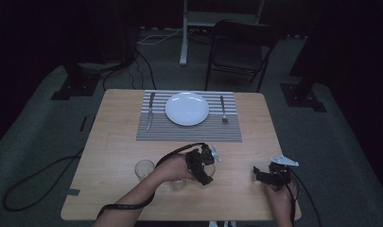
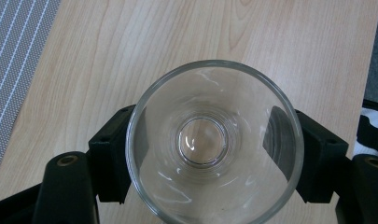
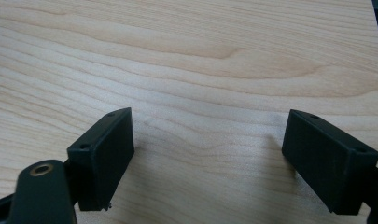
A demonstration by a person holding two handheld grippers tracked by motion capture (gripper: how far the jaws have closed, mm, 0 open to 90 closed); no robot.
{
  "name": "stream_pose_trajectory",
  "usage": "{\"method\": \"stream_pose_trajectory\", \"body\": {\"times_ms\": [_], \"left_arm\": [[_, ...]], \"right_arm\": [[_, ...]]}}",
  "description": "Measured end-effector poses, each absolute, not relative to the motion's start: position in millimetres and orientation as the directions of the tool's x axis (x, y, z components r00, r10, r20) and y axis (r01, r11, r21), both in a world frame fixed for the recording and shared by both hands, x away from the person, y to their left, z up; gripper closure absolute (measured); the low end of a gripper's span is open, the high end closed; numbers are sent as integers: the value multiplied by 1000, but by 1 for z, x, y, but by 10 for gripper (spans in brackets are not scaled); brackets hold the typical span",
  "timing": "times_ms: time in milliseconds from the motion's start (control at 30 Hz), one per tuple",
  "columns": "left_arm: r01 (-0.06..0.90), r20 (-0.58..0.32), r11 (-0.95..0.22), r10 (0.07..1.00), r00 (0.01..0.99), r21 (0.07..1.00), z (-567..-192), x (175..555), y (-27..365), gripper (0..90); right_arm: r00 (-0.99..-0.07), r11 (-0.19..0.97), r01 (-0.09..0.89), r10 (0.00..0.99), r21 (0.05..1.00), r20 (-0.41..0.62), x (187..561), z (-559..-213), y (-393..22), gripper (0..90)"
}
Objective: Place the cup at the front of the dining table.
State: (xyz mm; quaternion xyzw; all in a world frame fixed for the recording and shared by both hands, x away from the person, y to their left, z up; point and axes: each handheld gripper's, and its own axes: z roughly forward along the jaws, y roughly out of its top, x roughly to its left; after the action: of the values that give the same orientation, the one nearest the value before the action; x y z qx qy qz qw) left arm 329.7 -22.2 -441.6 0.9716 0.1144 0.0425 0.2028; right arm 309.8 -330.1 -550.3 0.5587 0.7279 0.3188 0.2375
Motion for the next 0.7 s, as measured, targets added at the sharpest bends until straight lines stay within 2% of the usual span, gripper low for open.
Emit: {"method": "stream_pose_trajectory", "body": {"times_ms": [700], "left_arm": [[206, 53, -876, 253, 966, 436, -430, 338, -25, 285]], "right_arm": [[-264, 174, 661, 965, 730, 9, 310, -550, -330, 165]]}}
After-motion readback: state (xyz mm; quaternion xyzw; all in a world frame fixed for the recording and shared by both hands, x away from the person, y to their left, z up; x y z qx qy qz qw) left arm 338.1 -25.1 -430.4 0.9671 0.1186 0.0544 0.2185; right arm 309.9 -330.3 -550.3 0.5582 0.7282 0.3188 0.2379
